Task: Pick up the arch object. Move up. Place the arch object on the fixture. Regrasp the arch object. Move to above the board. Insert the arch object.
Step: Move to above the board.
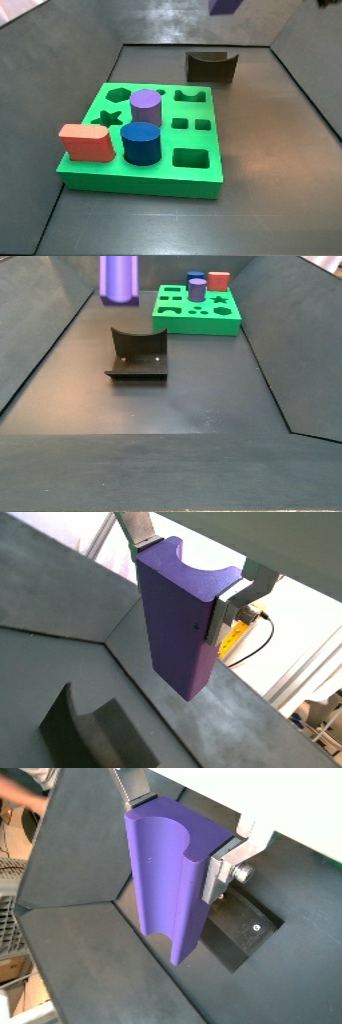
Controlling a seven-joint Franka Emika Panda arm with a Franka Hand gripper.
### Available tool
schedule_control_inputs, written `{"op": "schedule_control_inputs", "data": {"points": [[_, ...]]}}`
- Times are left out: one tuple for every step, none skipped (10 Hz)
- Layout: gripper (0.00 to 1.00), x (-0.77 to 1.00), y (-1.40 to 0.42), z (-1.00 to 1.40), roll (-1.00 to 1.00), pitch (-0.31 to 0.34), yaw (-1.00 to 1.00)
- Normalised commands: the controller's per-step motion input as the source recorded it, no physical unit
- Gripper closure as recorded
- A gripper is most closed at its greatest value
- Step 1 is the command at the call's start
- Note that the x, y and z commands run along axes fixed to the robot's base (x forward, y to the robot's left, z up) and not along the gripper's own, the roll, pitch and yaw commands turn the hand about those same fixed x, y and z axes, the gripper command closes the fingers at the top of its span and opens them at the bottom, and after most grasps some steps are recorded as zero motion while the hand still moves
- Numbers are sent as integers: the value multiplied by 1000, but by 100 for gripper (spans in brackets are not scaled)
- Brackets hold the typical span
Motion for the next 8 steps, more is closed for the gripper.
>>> {"op": "schedule_control_inputs", "data": {"points": [[100, 31, -25, 661, -28, 142, 39], [100, 32, -25, 445, -26, 154, 60], [100, 29, -23, 228, -28, 156, 83], [100, -777, -1000, 355, -1000, 22, -150], [100, -786, -1000, 356, -1000, 10, -148], [100, -848, -1000, 383, -1000, -9, -146], [100, -898, -1000, 372, -1000, -15, -147], [100, -912, -1000, 378, -1000, -14, -149]]}}
